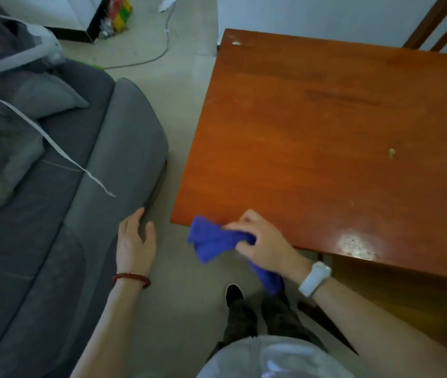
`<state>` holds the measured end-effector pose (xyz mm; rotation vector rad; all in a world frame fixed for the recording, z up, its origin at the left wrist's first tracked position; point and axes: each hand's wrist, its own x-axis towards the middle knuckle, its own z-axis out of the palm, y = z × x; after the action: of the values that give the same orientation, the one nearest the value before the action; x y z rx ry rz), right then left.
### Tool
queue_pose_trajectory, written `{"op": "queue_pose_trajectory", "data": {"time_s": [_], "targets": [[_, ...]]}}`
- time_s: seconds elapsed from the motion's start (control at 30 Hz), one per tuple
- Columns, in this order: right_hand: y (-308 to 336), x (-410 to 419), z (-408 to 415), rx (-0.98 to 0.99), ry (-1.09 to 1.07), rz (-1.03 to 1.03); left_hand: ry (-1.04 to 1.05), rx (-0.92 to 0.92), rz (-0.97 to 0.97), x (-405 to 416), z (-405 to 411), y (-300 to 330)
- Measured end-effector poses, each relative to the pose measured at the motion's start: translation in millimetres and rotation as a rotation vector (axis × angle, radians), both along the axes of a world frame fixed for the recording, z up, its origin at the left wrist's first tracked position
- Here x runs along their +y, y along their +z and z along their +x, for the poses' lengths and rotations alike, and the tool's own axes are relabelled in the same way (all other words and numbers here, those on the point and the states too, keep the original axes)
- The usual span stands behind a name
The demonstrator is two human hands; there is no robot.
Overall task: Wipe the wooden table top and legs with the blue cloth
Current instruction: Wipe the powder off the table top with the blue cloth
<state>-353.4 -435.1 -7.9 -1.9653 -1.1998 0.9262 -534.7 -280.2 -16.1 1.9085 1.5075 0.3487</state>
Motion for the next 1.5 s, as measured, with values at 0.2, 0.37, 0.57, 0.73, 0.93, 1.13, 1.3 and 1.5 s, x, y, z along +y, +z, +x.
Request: {"op": "queue_pose_trajectory", "data": {"time_s": [0.2, 0.37, 0.57, 0.73, 0.93, 1.13, 1.3, 1.5], "targets": [[-6.4, -47.5, 63.5, -0.37, -0.92, -0.22, -0.395, 0.114, 0.097, -51.5, 48.2, -13.4], [-16.6, -30.3, -15.8, -0.289, -0.108, -0.187, -0.344, 0.191, 0.003, -51.6, 65.8, -19.6], [-11.1, -109.3, 86.7, -0.571, -0.505, -0.187, -0.361, 0.332, 0.062, -67.8, 79.9, -12.7], [-7.4, -188.9, 136.0, -0.502, -1.133, -0.715, -0.586, 0.28, 0.051, -106.5, 128.0, -12.9], [-9.5, -122.6, 77.6, -0.392, -0.248, -0.363, -0.527, 0.291, 0.008, -119.5, 156.1, -18.1], [68.3, -160.3, 123.9, -0.106, -0.039, -0.439, -0.467, 0.298, -0.085, -143.6, 183.6, -0.5], [126.3, -273.5, 164.3, -0.258, -0.367, -0.405, -0.775, 0.094, -0.019, -228.2, 256.8, 49.4], [181.3, -429.7, 180.8, -0.475, -0.701, -0.295, -1.068, -0.132, 0.284, -371.2, 329.4, 155.1]]}}
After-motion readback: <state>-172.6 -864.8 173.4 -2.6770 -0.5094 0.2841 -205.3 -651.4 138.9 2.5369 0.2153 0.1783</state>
